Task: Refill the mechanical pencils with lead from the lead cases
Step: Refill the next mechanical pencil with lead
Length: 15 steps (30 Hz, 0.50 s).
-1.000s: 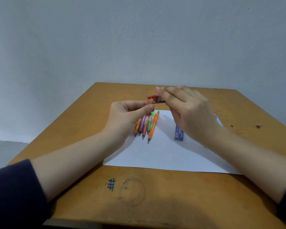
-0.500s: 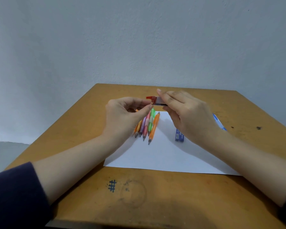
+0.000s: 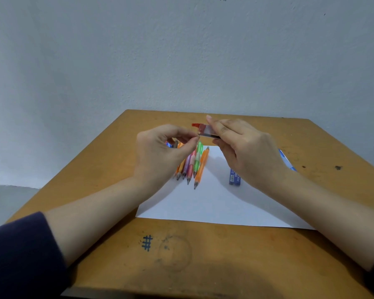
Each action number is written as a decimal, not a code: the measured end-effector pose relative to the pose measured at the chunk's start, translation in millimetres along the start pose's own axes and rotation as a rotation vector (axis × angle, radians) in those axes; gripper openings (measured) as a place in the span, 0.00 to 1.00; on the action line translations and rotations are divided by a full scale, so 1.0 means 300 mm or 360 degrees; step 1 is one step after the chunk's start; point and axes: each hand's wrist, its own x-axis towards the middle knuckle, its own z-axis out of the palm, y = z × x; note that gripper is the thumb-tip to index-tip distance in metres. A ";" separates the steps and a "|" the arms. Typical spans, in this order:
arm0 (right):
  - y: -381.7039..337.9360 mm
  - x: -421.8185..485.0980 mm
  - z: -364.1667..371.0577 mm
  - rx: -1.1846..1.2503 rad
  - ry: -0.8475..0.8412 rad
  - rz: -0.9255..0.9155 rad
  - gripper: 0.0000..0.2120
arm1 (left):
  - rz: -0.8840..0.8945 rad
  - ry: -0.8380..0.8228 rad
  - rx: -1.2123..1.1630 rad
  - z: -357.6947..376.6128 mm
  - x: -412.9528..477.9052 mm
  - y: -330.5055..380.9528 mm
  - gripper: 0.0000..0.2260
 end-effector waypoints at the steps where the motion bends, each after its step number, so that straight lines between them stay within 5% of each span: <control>1: -0.001 0.000 0.000 0.0002 0.0001 0.0001 0.18 | 0.0014 -0.0013 0.0012 0.002 -0.001 -0.001 0.04; 8: 0.000 0.004 -0.002 -0.0007 -0.0007 -0.0016 0.18 | -0.0115 -0.0046 -0.0056 0.012 0.000 0.008 0.01; 11: 0.017 0.013 -0.012 0.0002 0.0003 0.0011 0.16 | -0.0571 -0.0094 -0.0281 0.011 0.005 0.021 0.03; 15: 0.046 0.022 -0.028 0.0064 0.0008 0.0019 0.22 | -0.1495 -0.0168 -0.1222 0.014 0.020 0.036 0.10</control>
